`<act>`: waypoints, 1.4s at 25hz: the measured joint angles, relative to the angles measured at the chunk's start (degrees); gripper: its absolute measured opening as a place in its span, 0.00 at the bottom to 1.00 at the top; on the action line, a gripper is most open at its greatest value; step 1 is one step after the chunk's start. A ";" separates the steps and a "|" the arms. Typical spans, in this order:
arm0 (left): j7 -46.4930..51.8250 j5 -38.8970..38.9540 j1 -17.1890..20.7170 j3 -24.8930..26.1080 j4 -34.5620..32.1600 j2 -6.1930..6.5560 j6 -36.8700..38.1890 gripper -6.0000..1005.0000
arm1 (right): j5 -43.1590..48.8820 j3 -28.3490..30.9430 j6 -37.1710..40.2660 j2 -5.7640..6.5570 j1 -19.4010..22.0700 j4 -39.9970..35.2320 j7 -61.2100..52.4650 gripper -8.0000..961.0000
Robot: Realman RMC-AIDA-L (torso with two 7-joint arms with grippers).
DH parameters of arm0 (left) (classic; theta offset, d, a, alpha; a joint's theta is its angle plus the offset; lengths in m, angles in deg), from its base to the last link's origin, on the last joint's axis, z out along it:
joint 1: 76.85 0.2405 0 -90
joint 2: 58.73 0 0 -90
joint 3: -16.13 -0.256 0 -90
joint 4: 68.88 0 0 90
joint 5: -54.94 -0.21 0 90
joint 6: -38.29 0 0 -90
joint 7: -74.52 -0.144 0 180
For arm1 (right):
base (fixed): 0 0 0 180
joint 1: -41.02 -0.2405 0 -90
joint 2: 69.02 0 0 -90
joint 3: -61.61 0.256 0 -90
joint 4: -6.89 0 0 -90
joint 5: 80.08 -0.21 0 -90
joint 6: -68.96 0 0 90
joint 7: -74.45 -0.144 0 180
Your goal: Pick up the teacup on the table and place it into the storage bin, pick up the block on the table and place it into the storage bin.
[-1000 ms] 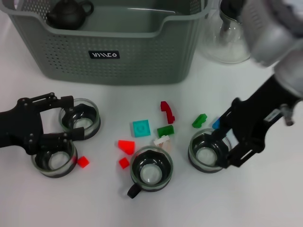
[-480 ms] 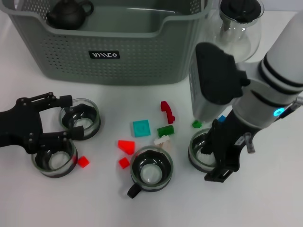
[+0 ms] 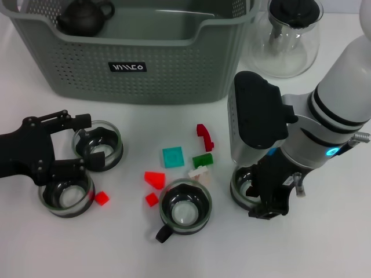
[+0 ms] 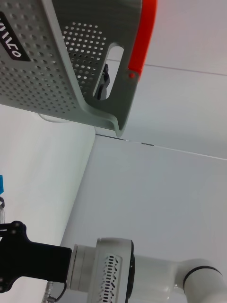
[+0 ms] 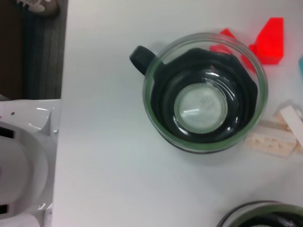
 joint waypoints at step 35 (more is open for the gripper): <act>0.27 0.11 -1.15 0.27 0.97 -0.37 -0.18 0.87 | -28.79 30.33 -24.70 0.31 -6.52 -4.55 6.19 0.07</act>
